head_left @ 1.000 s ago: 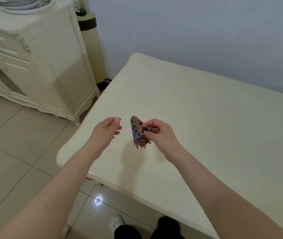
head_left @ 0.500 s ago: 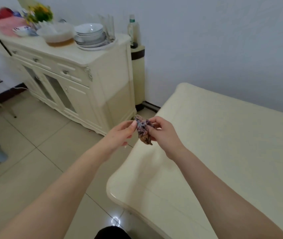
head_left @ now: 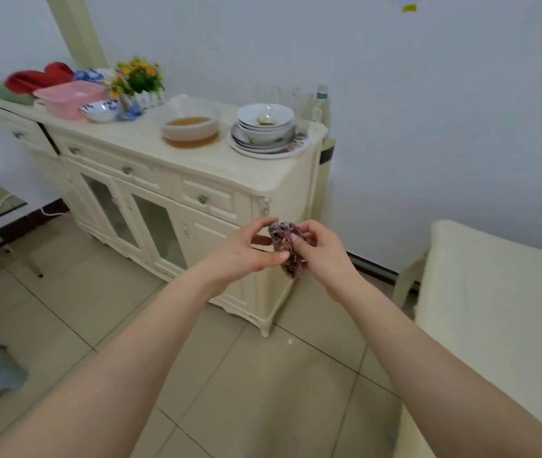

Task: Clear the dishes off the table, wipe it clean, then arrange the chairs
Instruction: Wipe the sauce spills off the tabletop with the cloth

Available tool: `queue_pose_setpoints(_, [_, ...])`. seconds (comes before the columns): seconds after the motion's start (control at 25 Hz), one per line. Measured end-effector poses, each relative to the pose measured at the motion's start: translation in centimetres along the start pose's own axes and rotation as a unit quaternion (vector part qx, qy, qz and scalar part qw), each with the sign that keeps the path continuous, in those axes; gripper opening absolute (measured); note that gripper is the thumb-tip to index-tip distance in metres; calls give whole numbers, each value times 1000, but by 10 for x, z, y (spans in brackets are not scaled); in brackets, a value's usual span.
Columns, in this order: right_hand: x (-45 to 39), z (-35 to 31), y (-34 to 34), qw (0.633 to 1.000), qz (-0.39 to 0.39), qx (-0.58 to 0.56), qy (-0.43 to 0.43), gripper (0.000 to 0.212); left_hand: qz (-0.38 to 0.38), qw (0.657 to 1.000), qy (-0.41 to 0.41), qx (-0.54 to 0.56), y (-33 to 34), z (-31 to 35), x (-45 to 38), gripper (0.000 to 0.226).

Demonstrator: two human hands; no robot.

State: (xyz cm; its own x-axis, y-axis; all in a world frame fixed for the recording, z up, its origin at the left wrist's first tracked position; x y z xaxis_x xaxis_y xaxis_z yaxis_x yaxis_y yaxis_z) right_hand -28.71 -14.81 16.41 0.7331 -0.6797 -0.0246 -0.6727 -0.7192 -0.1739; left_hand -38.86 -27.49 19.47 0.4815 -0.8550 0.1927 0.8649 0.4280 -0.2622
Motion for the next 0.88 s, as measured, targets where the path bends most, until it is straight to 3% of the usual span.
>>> queue_pose_setpoints(0.12, [-44, -38, 62, 999, -10, 23, -28, 2, 43, 999, 12, 29, -80, 6, -19, 48])
queue_pose_setpoints(0.32, [-120, -89, 128, 996, -7, 34, -77, 13, 103, 992, 44, 55, -180, 16, -68, 30])
queue_pose_setpoints(0.56, [-230, -93, 180, 993, -83, 11, -84, 40, 149, 986, 56, 54, -266, 20, -156, 32])
queue_pose_setpoints(0.76, [-334, -100, 213, 995, -48, 17, -82, 48, 170, 983, 58, 34, -342, 24, -235, 25])
queue_pose_setpoints(0.88, [-392, -108, 221, 994, 20, 69, -88, 41, 190, 979, 72, 9, -381, 25, -291, 30])
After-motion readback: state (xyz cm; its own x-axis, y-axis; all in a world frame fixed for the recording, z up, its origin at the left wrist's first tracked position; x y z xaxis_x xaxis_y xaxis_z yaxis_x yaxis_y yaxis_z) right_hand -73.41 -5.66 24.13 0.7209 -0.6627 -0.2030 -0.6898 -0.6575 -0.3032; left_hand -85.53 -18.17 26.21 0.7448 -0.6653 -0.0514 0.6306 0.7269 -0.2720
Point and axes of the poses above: each hand's wrist, its own x-axis away from the middle knuckle, its own y-axis out of the palm, z = x × y, the point moved 2 cm from there along -x, towards the middle knuckle, and after that the axes turned 2 degrees about -x, right-handed, at the moved point
